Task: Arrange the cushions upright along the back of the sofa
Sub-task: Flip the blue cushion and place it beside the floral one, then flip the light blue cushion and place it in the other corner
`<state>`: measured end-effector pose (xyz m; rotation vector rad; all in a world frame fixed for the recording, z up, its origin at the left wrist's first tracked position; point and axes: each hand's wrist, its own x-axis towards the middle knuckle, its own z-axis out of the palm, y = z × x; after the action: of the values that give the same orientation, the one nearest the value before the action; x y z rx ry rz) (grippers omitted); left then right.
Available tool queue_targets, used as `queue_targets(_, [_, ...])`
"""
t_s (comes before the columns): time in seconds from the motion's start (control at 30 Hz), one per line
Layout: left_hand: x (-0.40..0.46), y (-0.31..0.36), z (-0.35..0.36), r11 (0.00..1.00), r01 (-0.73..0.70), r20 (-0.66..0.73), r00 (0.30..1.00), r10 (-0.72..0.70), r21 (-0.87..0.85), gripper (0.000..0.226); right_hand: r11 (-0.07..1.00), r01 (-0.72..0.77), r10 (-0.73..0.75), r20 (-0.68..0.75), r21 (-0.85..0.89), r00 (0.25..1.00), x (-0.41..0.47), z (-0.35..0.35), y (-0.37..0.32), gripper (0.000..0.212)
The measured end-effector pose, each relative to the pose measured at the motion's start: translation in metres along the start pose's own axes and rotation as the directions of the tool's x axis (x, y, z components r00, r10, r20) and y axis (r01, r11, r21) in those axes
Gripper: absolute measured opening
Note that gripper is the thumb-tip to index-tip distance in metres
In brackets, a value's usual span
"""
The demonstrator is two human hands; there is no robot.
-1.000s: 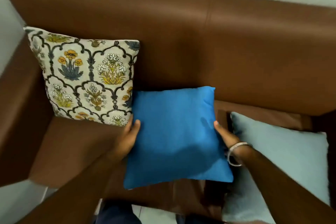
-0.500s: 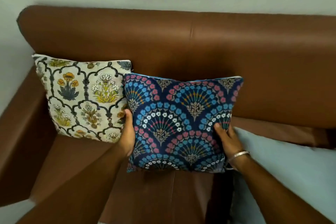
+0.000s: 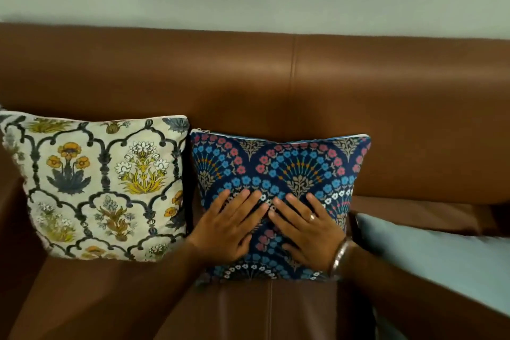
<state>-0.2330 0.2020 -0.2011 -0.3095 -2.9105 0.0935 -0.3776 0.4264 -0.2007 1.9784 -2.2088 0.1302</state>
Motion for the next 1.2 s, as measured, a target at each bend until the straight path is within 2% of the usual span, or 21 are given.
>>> queue_targets(0.07, [0.022,-0.044,-0.001,0.982,-0.187,0.016,0.982,0.186,0.040,0.077,0.987,0.116,-0.108,0.080,-0.109,0.991,0.013,-0.002,0.037,0.075])
queue_targets(0.1, [0.032,-0.064,-0.005,0.971,-0.230,0.042,0.973,0.227,0.063,0.076,0.971,0.184,-0.165,0.126,-0.150,0.978,0.017,-0.006,0.056,0.073])
queue_targets(0.13, [0.039,-0.082,-0.009,0.978,-0.198,0.071,0.979,0.193,0.064,0.078,0.963,0.200,-0.173,0.154,-0.182,0.973,0.018,-0.011,0.073,0.072])
queue_targets(0.17, [0.043,-0.095,-0.014,0.996,-0.082,0.100,0.992,0.078,0.045,0.080,0.969,0.141,-0.109,0.163,-0.203,0.981,0.017,-0.017,0.089,0.073])
queue_targets(0.23, [0.045,-0.106,-0.025,0.962,0.273,0.173,0.949,-0.265,-0.024,0.086,0.965,-0.200,0.229,0.173,-0.168,0.958,0.014,-0.034,0.112,0.077])
queue_targets(0.3, [0.046,-0.099,-0.032,0.883,0.463,0.213,0.872,-0.441,-0.070,0.084,0.857,-0.501,0.516,0.223,-0.124,0.827,0.012,-0.053,0.121,0.081])
queue_targets(0.37, [0.051,-0.083,-0.038,0.823,0.559,0.211,0.820,-0.532,-0.096,0.080,0.797,-0.596,0.592,0.311,-0.093,0.743,0.017,-0.064,0.118,0.084])
queue_targets(0.47, [0.062,-0.044,-0.050,0.710,0.688,0.113,0.726,-0.679,-0.150,0.073,0.705,-0.708,0.664,0.314,0.040,0.679,0.016,-0.079,0.102,0.081])
queue_targets(0.5, [0.067,-0.022,-0.055,0.727,0.661,0.073,0.747,-0.661,-0.184,0.069,0.659,-0.744,0.688,0.314,0.107,0.655,0.003,-0.086,0.096,0.079])
queue_targets(0.57, [0.076,0.031,-0.059,0.828,0.486,0.042,0.868,-0.495,-0.279,0.060,0.568,-0.798,0.727,0.333,0.202,0.601,-0.047,-0.097,0.085,0.076])
queue_targets(0.63, [0.082,0.100,-0.054,0.802,0.396,0.099,0.913,-0.395,-0.447,0.049,0.429,-0.880,0.777,0.414,0.202,0.474,-0.126,-0.097,0.078,0.076])
queue_targets(0.7, [0.088,0.169,-0.040,0.605,0.503,0.267,0.857,-0.440,-0.617,0.042,0.202,-0.964,0.835,0.483,0.172,0.261,-0.210,-0.095,0.075,0.076])
queue_targets(0.77, [0.098,0.241,-0.013,0.321,0.672,0.524,0.730,-0.440,-0.667,0.049,-0.026,-0.985,0.878,0.475,0.168,0.058,-0.290,-0.090,0.077,0.069])
queue_targets(0.83, [0.104,0.302,0.015,0.014,0.806,0.746,0.555,-0.366,-0.592,0.066,-0.324,-0.924,0.823,0.543,0.204,-0.169,-0.354,-0.083,0.078,0.072])
queue_targets(0.87, [0.105,0.329,0.028,-0.084,0.835,0.795,0.481,-0.371,-0.544,0.070,-0.455,-0.867,0.755,0.603,0.202,-0.256,-0.381,-0.076,0.077,0.075])
queue_targets(0.9, [0.105,0.347,0.038,-0.138,0.847,0.807,0.422,-0.413,-0.513,0.070,-0.551,-0.816,0.667,0.680,0.175,-0.304,-0.398,-0.070,0.076,0.076])
queue_targets(0.97, [0.112,0.366,0.049,-0.130,0.876,0.780,0.334,-0.530,-0.464,0.066,-0.632,-0.759,0.530,0.803,0.158,-0.274,-0.415,-0.061,0.085,0.075])
queue_targets(1.03, [0.128,0.361,0.039,-0.120,0.878,0.762,0.325,-0.560,-0.463,0.065,-0.725,-0.652,0.446,0.873,0.222,-0.198,-0.413,-0.071,0.107,0.065])
queue_targets(1.1, [0.150,0.335,0.013,-0.234,0.823,0.799,0.366,-0.478,-0.517,0.070,-0.828,-0.508,0.324,0.942,0.237,-0.089,-0.410,-0.092,0.135,0.053])
queue_targets(1.17, [0.163,0.299,-0.014,-0.407,0.734,0.832,0.409,-0.375,-0.544,0.075,-0.844,-0.448,0.300,0.952,0.294,0.060,-0.417,-0.123,0.172,0.069])
queue_targets(1.2, [0.170,0.280,-0.028,-0.506,0.696,0.861,0.393,-0.324,-0.509,0.073,-0.859,-0.380,0.311,0.940,0.342,0.144,-0.423,-0.136,0.192,0.079])
